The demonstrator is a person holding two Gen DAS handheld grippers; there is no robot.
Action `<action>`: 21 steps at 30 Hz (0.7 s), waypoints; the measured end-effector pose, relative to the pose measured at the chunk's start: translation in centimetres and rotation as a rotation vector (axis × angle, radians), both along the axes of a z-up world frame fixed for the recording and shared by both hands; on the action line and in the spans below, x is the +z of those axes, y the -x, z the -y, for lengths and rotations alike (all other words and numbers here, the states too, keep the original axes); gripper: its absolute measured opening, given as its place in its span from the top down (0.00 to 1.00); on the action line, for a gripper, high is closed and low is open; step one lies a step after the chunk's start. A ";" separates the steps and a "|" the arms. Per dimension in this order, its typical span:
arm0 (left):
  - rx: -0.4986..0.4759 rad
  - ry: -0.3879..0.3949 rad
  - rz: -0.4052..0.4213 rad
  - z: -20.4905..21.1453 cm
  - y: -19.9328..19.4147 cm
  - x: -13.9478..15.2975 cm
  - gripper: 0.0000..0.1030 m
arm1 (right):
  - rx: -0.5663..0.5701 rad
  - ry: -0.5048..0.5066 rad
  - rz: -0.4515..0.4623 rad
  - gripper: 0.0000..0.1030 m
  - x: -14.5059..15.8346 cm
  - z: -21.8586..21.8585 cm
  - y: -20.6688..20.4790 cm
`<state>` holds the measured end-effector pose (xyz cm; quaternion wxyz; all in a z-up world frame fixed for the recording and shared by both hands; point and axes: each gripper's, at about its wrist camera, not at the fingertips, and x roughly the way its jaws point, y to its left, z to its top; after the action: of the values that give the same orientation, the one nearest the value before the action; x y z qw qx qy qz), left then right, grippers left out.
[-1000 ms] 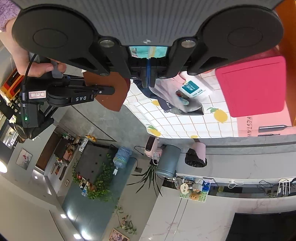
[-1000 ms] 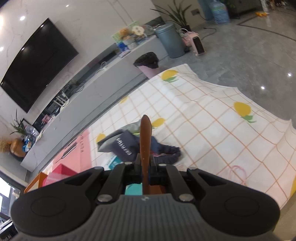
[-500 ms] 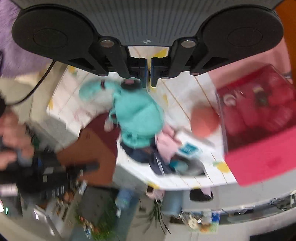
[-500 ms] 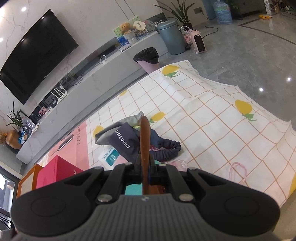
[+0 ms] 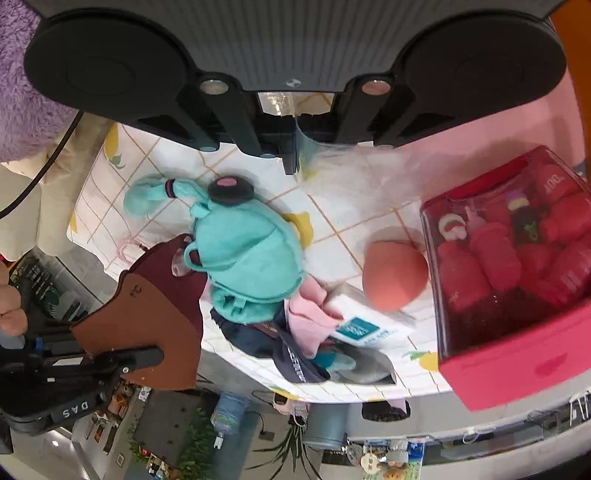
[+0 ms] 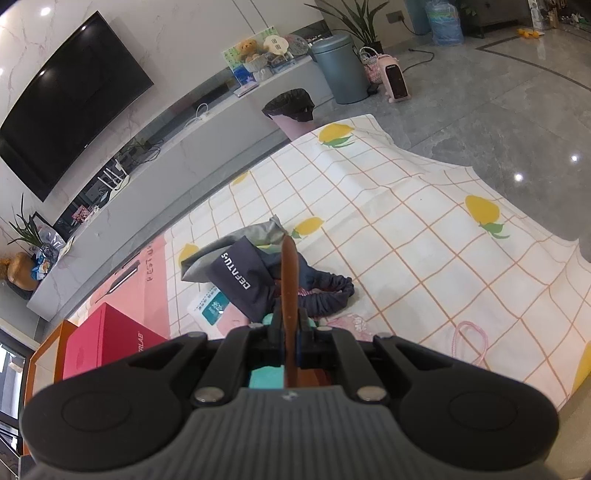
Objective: Organize soft objects
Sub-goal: 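Carry the plastic bag with the left gripper and brown fabric with the right gripper toward the white box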
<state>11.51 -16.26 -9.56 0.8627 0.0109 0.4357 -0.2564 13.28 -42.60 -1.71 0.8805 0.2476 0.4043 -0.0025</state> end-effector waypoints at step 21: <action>0.050 -0.033 0.174 -1.4 2.3 10.9 1.00 | 0.041 0.030 0.141 0.98 6.4 -3.5 2.9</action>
<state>9.18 -14.88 1.37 0.9032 0.0365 0.3635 -0.2255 10.36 -39.08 4.68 0.9102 0.2259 0.3460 0.0269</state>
